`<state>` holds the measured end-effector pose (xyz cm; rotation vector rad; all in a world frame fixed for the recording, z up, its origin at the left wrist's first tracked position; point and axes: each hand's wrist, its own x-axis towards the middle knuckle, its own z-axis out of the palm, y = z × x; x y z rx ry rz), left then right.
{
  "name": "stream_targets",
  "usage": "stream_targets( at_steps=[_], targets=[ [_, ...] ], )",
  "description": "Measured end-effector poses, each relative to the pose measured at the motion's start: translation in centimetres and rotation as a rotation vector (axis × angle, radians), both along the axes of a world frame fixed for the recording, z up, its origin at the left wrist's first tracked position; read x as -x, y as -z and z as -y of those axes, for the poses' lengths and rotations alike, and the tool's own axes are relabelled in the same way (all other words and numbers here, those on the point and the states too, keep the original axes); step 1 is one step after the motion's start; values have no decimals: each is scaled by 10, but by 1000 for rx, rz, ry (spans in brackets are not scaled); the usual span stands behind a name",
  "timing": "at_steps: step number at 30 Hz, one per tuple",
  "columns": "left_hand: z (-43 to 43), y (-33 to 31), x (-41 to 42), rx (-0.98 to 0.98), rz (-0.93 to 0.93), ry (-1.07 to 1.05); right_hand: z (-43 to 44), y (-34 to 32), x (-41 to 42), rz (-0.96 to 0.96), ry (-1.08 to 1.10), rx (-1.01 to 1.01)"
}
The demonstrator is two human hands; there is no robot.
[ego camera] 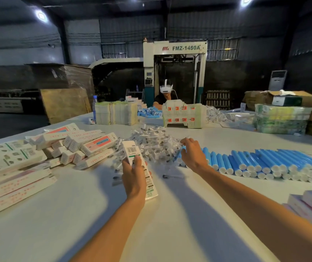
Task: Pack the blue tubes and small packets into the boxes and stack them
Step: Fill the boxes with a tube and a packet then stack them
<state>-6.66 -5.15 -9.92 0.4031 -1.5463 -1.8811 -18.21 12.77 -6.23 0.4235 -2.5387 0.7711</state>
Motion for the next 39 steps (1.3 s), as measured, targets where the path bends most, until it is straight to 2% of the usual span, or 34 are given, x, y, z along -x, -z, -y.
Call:
stream_targets(
  at_steps=[8, 12, 18, 21, 25, 29, 32, 35, 39],
  targets=[
    [-6, 2, 3, 60, -57, 69, 37, -7, 33, -24, 18, -362],
    [-7, 3, 2, 62, -65, 106, 47, 1, 34, -13, 74, -394],
    [-10, 1, 3, 42, -103, 185, 42, -3, 15, -149, 95, -421],
    [-14, -1, 1, 70, -119, 253, 26, -7, 2, -95, 67, -271],
    [-27, -7, -9, 78, -113, 402, -10, -24, -26, -49, -10, 59],
    [-44, -12, -25, 9, -133, 576, -50, -53, -64, -71, -74, 497],
    [-52, -15, -33, 18, -143, 626, -67, -81, -93, -128, -189, 811],
    [-61, -16, -38, 25, -154, 679, -71, -105, -116, -228, -288, 828],
    [-68, -14, -41, 87, -168, 730, -59, -119, -129, -259, -328, 563]
  ],
)
